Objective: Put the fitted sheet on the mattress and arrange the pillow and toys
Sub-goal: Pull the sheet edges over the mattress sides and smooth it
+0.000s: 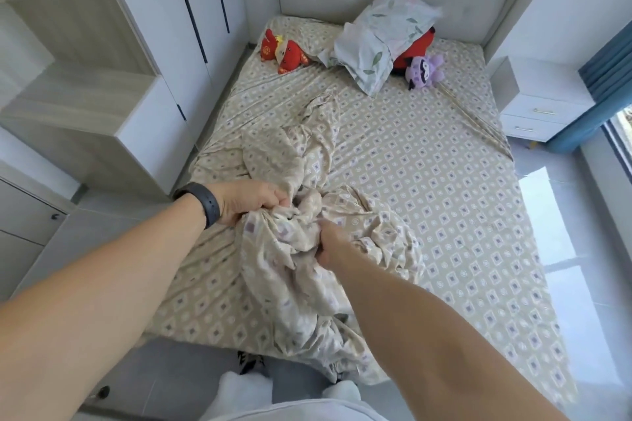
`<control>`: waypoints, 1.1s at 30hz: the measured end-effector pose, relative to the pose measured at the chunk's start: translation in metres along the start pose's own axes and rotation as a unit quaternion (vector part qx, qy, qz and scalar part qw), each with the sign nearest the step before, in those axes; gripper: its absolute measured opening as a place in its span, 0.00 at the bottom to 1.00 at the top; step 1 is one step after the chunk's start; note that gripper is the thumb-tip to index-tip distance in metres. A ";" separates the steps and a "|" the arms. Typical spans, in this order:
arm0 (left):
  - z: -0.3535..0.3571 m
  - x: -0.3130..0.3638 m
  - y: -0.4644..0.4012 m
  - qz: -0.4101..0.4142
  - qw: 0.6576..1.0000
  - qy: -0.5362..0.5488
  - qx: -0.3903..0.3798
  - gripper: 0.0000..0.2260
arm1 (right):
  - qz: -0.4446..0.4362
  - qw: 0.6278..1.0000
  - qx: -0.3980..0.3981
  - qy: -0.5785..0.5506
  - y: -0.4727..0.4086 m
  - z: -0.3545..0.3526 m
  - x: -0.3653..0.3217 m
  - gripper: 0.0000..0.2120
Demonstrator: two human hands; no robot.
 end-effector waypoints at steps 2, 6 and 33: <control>-0.029 -0.017 -0.007 -0.015 0.968 -0.219 0.118 0.16 | -0.076 0.994 0.073 -0.009 0.010 -0.014 -0.024 0.14; -0.056 -0.022 -0.020 0.017 0.921 -0.271 0.279 0.09 | -0.247 0.963 0.103 -0.001 0.043 -0.019 -0.071 0.09; 0.009 -0.018 -0.023 0.095 0.992 0.068 0.040 0.18 | 0.108 0.950 -0.063 0.288 -0.008 -0.021 0.006 0.13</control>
Point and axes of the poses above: each hand's wrist, its own y-axis away from the middle knuckle, its own z-axis out of the palm, x = y × z, the point moved 9 cm from there along -y, towards the middle knuckle, and after that the axes turned 13 degrees about x, right-handed, at the moved point
